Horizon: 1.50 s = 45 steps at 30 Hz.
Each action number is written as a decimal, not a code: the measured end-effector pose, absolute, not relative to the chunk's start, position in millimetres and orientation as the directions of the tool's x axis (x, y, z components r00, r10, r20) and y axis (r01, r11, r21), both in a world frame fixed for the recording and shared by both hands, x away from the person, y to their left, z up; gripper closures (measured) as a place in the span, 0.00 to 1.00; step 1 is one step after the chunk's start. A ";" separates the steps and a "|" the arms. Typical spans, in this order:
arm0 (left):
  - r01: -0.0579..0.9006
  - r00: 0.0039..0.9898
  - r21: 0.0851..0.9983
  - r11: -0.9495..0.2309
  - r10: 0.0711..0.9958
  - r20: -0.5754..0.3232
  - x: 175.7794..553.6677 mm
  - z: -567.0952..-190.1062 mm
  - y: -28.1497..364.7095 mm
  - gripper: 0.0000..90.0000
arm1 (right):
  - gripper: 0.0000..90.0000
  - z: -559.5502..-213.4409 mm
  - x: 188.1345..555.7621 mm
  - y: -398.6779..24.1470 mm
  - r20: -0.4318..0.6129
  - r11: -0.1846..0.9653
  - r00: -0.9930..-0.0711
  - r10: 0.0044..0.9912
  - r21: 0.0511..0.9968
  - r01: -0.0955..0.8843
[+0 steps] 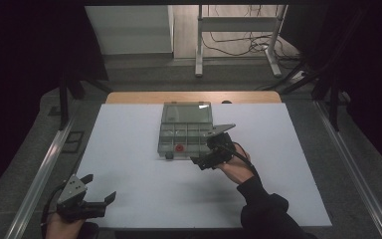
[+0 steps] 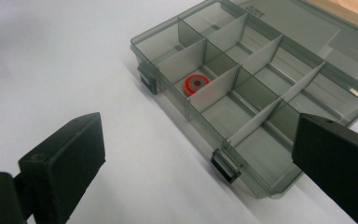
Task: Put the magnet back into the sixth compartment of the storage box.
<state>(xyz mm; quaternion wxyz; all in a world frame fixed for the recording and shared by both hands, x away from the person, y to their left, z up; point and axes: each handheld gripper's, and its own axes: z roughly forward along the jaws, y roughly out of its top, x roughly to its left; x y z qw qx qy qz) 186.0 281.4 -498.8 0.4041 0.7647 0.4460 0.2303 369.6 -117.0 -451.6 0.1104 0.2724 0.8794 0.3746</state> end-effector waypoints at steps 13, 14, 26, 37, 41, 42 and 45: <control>0.495 0.497 0.825 -0.274 0.868 -0.009 185.9 -498.7 281.5 0.03 | 0.03 -453.2 362.3 -130.1 0.007 0.553 -0.816 0.578 0.732 0.398; 0.494 0.497 0.825 -0.275 0.868 -0.009 185.9 -498.7 281.5 0.03 | 0.02 -453.6 361.9 -131.0 0.008 0.553 -0.816 0.578 0.731 0.399; 0.495 0.495 0.826 -0.271 0.869 -0.011 185.9 -498.7 282.3 0.03 | 0.02 -459.6 354.5 -136.9 -0.005 0.564 -0.815 0.579 0.724 0.397; 0.494 0.496 0.827 -0.270 0.868 -0.012 185.6 -498.7 282.6 0.03 | 0.01 -459.6 346.1 -139.4 -0.020 0.574 -0.819 0.573 0.723 0.384; 0.494 0.495 0.827 -0.268 0.869 -0.014 185.6 -498.7 282.6 0.03 | 0.01 -457.7 342.6 -141.7 -0.022 0.572 -0.821 0.570 0.728 0.377; 0.494 0.496 0.827 -0.268 0.868 -0.014 185.6 -498.7 282.6 0.03 | 0.01 -457.1 341.6 -142.4 -0.021 0.572 -0.821 0.570 0.728 0.378; 0.494 0.496 0.827 -0.270 0.868 -0.013 185.6 -498.7 282.6 0.03 | 0.01 -455.8 338.8 -144.5 -0.020 0.573 -0.822 0.569 0.727 0.379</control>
